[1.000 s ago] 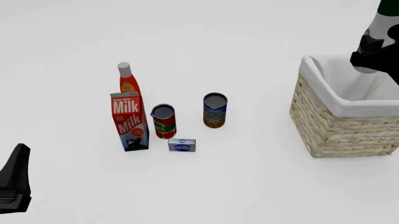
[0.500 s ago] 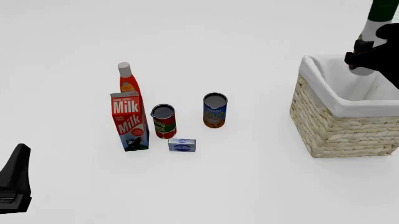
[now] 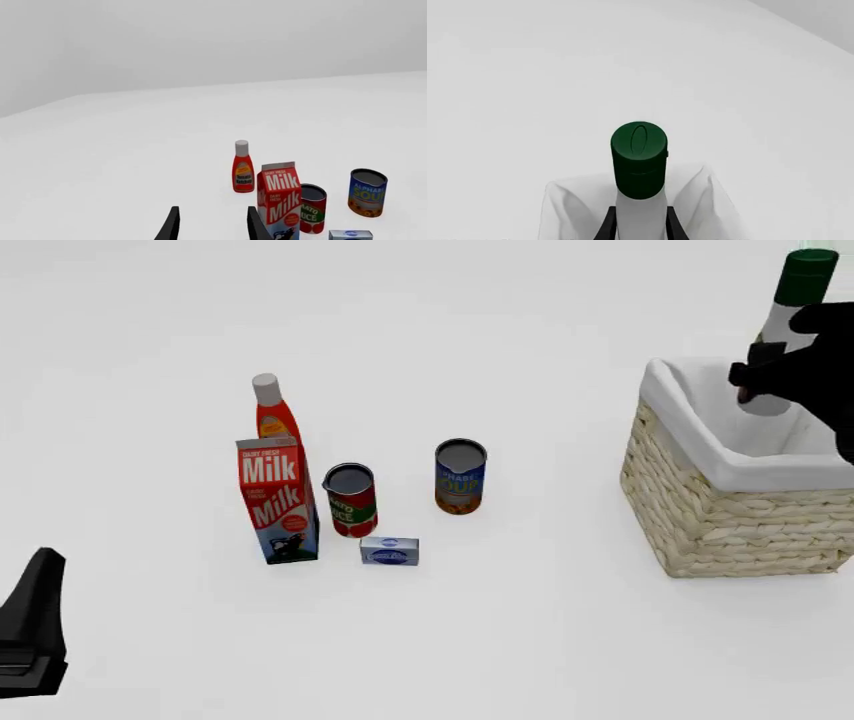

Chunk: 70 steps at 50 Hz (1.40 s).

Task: Pick the salad dressing and place it in the basket.

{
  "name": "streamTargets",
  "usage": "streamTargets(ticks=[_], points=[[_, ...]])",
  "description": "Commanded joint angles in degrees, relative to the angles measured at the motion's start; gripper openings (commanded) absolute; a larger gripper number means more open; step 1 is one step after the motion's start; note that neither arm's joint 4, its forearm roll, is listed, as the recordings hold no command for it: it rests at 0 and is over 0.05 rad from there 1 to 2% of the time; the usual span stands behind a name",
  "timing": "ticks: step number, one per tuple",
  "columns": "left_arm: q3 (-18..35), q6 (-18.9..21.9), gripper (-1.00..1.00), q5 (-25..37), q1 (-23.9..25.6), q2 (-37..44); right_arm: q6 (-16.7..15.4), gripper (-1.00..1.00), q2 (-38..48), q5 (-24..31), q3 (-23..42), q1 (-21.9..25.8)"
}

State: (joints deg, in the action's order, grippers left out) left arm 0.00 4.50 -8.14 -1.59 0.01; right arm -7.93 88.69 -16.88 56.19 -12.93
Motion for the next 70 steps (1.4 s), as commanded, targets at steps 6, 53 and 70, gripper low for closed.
streamTargets(ticks=[6,53,70], points=[[0.00,0.04,1.00,-0.07,-0.29,0.00,1.94,-1.00,2.07,-0.99,-0.44,-0.39],[0.00,-0.27,1.00,0.59,-0.81,0.00,3.28,-1.00,7.01,-2.27,-0.26,-1.15],[0.00,-0.55,1.00,0.66,-0.80,0.00,3.61,1.00,6.99,-2.22,-0.18,-0.74]])
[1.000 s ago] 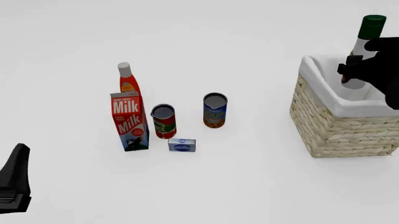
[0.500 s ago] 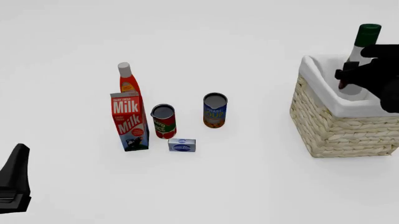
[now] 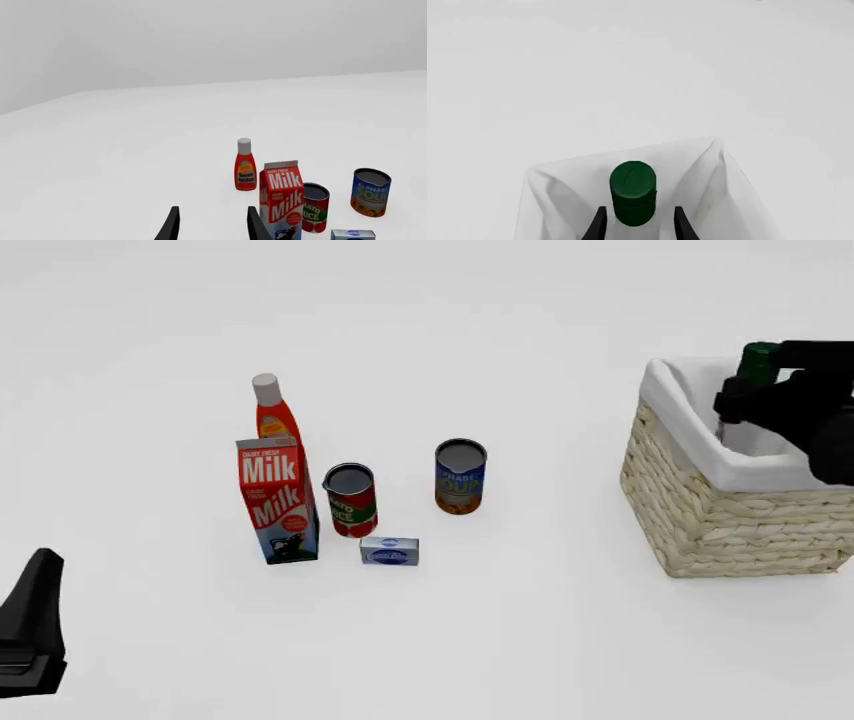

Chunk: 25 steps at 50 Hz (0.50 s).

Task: Pick the salad dressing and place it in the basket.

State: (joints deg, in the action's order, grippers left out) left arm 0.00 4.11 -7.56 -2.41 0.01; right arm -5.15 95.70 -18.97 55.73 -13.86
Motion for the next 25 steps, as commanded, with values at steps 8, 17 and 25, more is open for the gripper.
streamTargets(ticks=[8,17,25], points=[[0.00,-0.30,1.00,0.06,0.07,0.00,0.85,1.00,-0.42,0.06,0.22,0.09],[0.00,-0.43,1.00,0.03,0.02,0.00,0.81,1.00,-0.68,0.06,0.16,0.29],[0.00,-0.37,1.00,0.07,-0.01,0.00,0.89,1.00,-2.54,0.30,-0.59,1.08]])
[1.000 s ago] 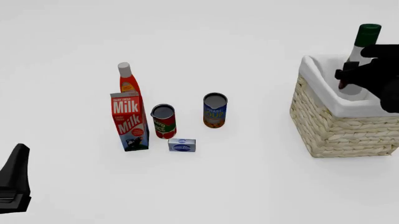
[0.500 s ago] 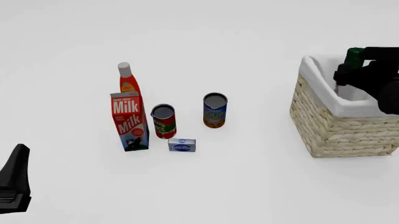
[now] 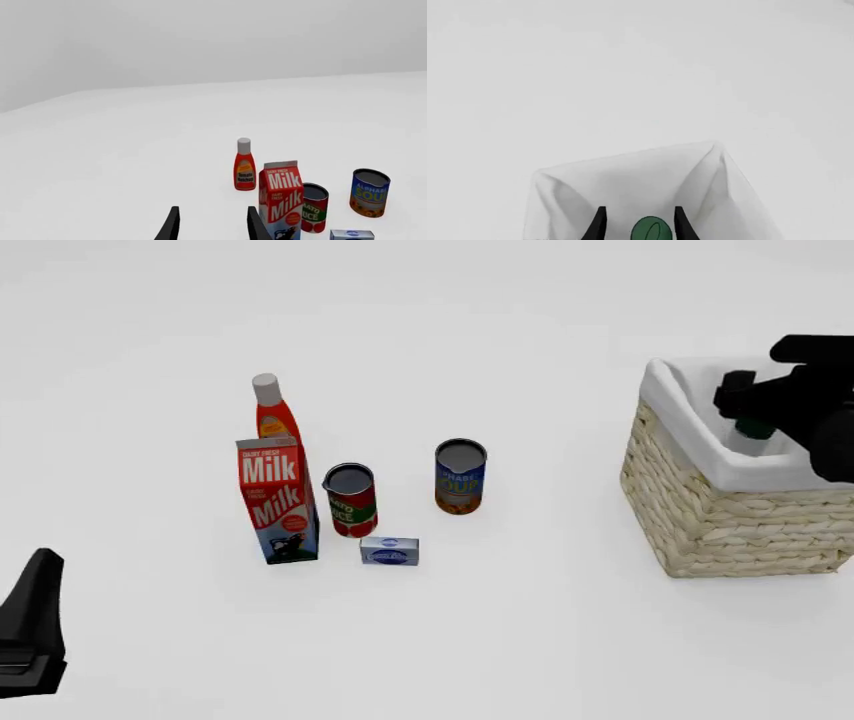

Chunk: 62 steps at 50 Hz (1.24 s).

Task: Pick the salad dressing and place it in the basket.

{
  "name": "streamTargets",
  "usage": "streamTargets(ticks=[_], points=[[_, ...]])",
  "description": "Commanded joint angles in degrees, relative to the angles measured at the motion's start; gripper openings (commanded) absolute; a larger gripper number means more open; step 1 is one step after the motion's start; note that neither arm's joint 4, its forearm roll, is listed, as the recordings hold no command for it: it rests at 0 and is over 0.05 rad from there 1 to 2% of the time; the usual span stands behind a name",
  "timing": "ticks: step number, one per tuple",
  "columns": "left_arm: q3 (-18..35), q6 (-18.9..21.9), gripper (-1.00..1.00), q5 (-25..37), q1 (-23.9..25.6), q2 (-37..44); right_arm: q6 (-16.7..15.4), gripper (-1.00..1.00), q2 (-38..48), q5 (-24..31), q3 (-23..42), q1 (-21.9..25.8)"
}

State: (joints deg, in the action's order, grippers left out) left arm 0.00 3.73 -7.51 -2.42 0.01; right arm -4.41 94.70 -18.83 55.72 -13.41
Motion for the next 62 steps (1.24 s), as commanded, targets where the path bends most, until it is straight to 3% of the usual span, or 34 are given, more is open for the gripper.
streamTargets(ticks=[1,20,37,62], points=[[0.00,0.02,1.00,0.03,0.01,0.00,0.20,1.00,-1.84,0.21,-0.70,0.66],[0.00,0.20,1.00,0.55,0.39,0.00,0.62,1.00,-15.09,4.00,-5.34,2.83],[0.00,0.20,1.00,0.40,0.32,0.00,0.04,1.00,-29.91,6.61,-14.29,4.45],[0.00,0.34,1.00,0.04,0.78,0.00,3.16,1.00,-48.15,7.79,-30.12,4.85]])
